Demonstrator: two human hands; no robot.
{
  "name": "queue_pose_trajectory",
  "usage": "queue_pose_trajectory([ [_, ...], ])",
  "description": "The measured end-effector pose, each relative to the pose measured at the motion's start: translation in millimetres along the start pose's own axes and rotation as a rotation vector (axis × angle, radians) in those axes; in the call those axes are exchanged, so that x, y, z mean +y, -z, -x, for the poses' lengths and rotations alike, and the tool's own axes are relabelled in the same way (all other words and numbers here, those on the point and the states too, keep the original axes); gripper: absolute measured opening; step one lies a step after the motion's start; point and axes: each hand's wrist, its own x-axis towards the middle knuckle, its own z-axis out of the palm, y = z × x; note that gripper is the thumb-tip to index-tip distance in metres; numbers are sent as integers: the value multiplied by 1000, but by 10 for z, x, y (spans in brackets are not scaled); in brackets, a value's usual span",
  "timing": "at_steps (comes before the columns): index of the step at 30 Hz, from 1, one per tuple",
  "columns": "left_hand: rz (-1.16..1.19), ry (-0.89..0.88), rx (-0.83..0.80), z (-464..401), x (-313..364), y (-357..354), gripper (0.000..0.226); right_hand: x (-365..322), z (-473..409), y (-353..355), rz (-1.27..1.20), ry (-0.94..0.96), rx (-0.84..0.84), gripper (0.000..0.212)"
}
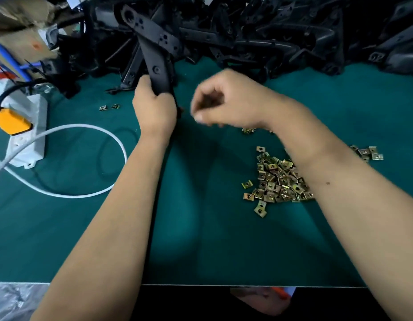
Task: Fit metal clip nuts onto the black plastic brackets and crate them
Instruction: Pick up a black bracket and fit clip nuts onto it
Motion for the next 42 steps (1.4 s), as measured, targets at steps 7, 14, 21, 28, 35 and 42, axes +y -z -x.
queue_pose_trajectory([
  [7, 218, 107, -217, 105, 79, -29, 29, -65, 588, 93, 415, -213, -543, 34],
  [14, 37, -169, -404, 244, 40, -131, 33, 36, 711, 48, 480, -132, -411, 14],
  [21, -353, -451, -406, 280, 9, -152, 42, 382, 759, 34, -96, -98, 224, 12],
  [28, -523, -609, -496, 450, 81, -203, 78, 567, 667, -50, -580, -195, 873, 20],
  [35, -695, -530, -507, 489, 84, -238, 89, 563, 647, -87, -745, -190, 782, 16],
  [42, -816, -604, -488, 496, 94, -160, 120, 539, 684, -59, -701, -227, 664, 11],
])
